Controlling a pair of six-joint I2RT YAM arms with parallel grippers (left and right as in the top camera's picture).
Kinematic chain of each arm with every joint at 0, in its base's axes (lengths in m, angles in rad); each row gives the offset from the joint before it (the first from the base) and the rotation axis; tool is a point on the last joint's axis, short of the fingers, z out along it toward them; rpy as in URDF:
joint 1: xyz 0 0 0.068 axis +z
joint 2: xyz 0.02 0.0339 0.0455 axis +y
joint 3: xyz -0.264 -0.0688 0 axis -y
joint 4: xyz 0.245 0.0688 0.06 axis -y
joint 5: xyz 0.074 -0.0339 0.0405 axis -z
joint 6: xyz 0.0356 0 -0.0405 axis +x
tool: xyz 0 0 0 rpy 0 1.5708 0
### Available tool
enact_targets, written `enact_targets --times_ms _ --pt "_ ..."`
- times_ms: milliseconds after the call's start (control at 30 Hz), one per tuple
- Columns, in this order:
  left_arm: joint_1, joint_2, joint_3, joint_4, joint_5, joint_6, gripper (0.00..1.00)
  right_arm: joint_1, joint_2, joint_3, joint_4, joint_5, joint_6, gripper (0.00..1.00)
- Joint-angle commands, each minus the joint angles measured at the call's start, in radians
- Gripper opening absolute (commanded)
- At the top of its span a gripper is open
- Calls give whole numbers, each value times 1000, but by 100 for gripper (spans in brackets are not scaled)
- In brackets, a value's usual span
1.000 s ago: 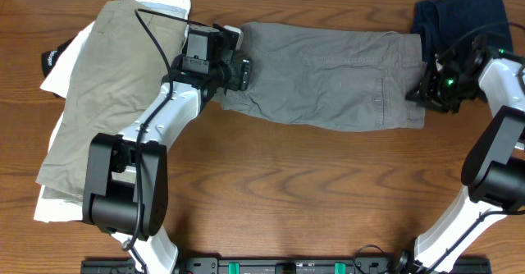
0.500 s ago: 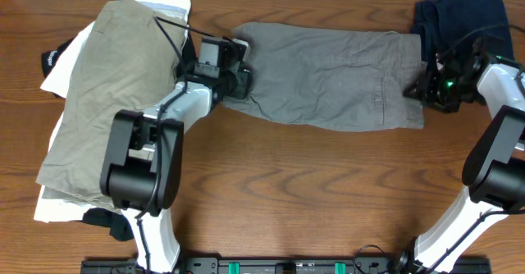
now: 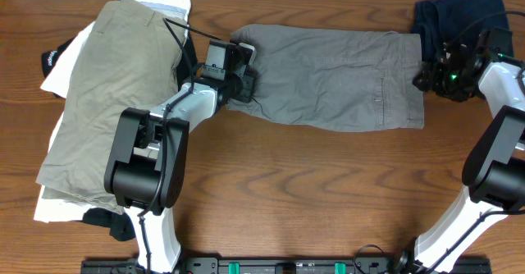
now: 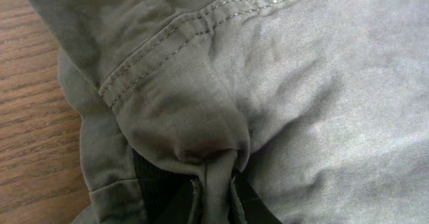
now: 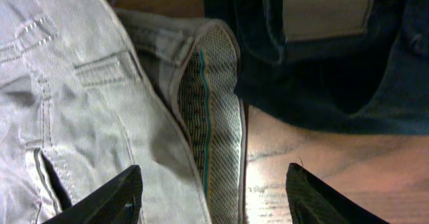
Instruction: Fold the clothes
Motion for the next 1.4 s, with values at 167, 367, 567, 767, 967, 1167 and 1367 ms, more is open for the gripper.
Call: enact_targets --times_ms 167,367,567,767,967,1167,1367 --pt "-5 16 13 -32 4 11 13 15 60 -24 31 9 -8 64" --pt "-5 16 13 -47 2 11 13 33 106 -24 40 -3 18 63" --pt "-5 16 13 -49 2 11 13 47 159 -24 35 -35 108 56" --pt "-5 16 13 -74 -45 11 13 72 216 -24 24 -35 169 37" --pt "-5 16 13 -97 -82 11 13 76 220 -24 27 -35 169 1" --pt "-5 16 13 -101 -80 9 13 51 185 -24 -5 -43 175 1" --pt "-5 -15 13 -150 -73 3 13 14 43 -23 -105 -55 148 1"
